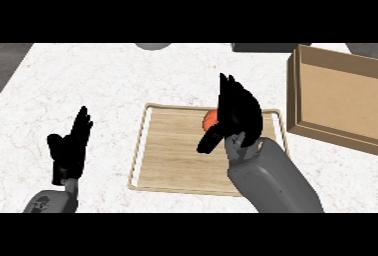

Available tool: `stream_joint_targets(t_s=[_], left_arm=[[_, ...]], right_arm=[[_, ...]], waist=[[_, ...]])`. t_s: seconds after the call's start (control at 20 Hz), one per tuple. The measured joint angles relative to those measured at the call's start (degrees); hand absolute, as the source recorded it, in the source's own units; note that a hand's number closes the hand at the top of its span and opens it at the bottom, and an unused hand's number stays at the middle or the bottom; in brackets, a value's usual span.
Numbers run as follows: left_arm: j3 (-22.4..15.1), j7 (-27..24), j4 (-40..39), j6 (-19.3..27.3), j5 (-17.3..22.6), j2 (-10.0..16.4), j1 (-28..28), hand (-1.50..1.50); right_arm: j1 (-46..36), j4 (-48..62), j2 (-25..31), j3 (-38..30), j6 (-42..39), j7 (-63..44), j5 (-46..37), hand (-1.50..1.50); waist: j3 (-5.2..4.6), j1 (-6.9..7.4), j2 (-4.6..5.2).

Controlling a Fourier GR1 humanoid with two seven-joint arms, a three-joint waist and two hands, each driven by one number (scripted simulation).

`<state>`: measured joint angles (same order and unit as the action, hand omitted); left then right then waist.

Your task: Pick the squash from the tray and place it in the cardboard box

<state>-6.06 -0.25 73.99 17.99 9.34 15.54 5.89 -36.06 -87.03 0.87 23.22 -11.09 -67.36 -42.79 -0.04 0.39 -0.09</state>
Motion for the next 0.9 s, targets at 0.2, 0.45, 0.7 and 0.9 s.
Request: stream_joint_targets(t_s=[0.2,0.45,0.7,0.9], left_arm=[[-0.1,0.2,-0.6,0.2,-0.6,-0.6,0.4,0.00],[0.7,0.0,-1.3,-0.3,-0.7,-0.7,1.1,0.00],[0.8,-0.2,-0.8,-0.5,-1.2,-0.9,0.3,0.00],[1.3,-0.1,-0.3,-0.9,-1.1,-0.7,-0.3,0.00]], right_arm=[[-1.4,3.0,0.0,0.7,0.7,-0.6,0.7,-1.50],[-3.2,7.7,0.0,0.7,2.1,-0.4,1.1,-1.50],[-4.8,10.4,0.0,0.6,3.1,-0.9,2.1,-1.50],[-4.1,12.9,0.0,-0.7,3.2,0.3,1.2,-1.50]], waist=[[-0.01,0.13,0.03],[0.00,0.21,0.10],[0.01,0.31,0.03],[0.01,0.08,0.03]])
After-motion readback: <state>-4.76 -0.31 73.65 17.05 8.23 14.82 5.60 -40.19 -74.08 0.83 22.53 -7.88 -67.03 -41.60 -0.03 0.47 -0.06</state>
